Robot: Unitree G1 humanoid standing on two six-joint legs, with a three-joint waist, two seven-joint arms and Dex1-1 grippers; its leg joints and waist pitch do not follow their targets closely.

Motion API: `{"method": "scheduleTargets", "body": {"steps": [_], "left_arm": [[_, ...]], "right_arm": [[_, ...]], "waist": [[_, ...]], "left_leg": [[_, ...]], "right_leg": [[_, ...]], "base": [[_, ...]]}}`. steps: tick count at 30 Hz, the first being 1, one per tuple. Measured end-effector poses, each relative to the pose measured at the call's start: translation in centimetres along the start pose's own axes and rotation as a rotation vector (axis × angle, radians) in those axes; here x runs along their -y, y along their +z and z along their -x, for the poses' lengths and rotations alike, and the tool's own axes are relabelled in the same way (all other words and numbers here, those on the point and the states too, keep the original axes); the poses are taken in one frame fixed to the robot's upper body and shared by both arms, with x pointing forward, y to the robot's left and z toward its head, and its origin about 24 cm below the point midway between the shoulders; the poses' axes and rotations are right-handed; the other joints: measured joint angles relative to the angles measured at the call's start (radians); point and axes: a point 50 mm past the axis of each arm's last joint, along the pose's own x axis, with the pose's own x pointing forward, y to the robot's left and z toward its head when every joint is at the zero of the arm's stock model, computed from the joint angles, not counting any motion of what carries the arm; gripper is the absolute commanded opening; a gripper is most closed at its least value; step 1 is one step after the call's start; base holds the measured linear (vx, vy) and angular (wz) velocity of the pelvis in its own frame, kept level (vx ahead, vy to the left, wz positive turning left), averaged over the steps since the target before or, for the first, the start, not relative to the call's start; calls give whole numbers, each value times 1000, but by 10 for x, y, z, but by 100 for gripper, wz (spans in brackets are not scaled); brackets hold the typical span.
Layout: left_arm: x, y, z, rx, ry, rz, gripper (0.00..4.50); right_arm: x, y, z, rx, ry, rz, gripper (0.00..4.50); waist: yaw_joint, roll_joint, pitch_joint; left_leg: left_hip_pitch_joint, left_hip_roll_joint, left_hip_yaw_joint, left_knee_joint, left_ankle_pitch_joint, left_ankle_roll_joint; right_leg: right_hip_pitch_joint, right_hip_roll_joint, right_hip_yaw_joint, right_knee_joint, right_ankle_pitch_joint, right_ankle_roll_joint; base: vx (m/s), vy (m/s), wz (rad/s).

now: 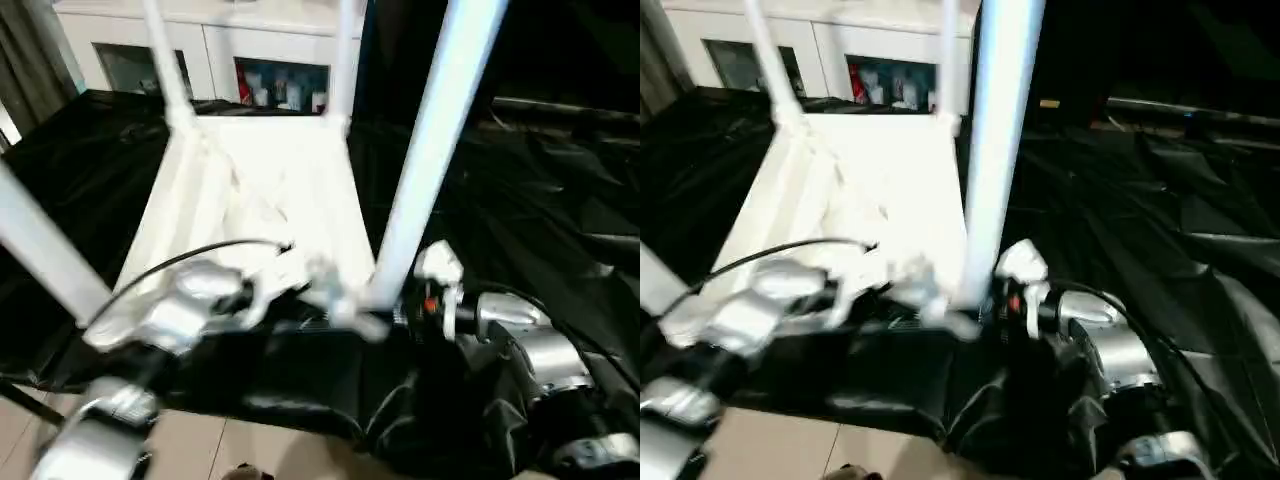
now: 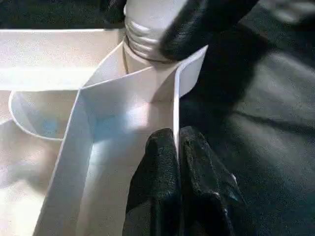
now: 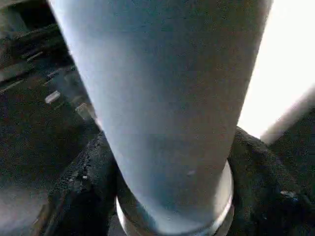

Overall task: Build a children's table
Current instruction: Rotate leg to tighten

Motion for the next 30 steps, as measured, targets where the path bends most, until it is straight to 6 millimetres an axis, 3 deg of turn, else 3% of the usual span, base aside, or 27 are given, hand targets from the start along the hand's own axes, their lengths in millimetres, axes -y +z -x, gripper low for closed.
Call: {"method": "scheduleTargets", "body": {"steps": [5,9,11,13,17,20,26,30], "left_arm": [[-9,14,-34,4,166,62,0],[-10,19,-45,4,209,88,0],[-10,20,-46,4,209,89,0],[-11,20,-46,5,210,87,0],[-12,18,-42,6,204,79,0],[-13,16,-37,7,171,67,0],[-7,1,-3,12,18,17,0],[0,-8,16,12,-73,-8,0]], "right_arm": [[13,0,-17,39,-346,-92,268],[16,1,-24,53,-461,-113,268],[16,1,-24,67,-470,-119,323],[15,1,-25,77,-470,-124,337],[14,1,-23,88,-424,-129,380],[12,0,-16,87,-342,-105,380],[6,3,14,-16,8,52,380],[-3,7,22,-60,180,102,380]], "waist": [[-3,-1,0],[-2,3,-3],[-1,4,-3],[-1,4,-3],[-5,4,-3],[-4,4,-3],[0,3,-2],[3,2,-1]], "left_leg": [[7,0,0,0,0,0],[8,-1,0,0,0,0],[9,-1,0,-1,0,0],[9,-1,0,-2,0,0],[9,-1,0,-2,0,0],[8,-1,0,-4,0,0],[5,0,0,-7,0,-1],[2,0,0,-7,0,0]], "right_leg": [[5,0,0,-1,-2,4],[7,-1,1,-2,-2,4],[8,-1,1,-2,-2,4],[8,-1,1,-2,-2,4],[7,-1,0,-2,-2,4],[5,-1,0,-2,-2,4],[2,0,-1,-1,-2,4],[0,0,-2,-2,-4,5]], "base": [[0,0,0],[0,0,0],[0,0,0],[0,0,0],[0,0,0],[0,0,0],[0,0,0],[0,0,0]]}}
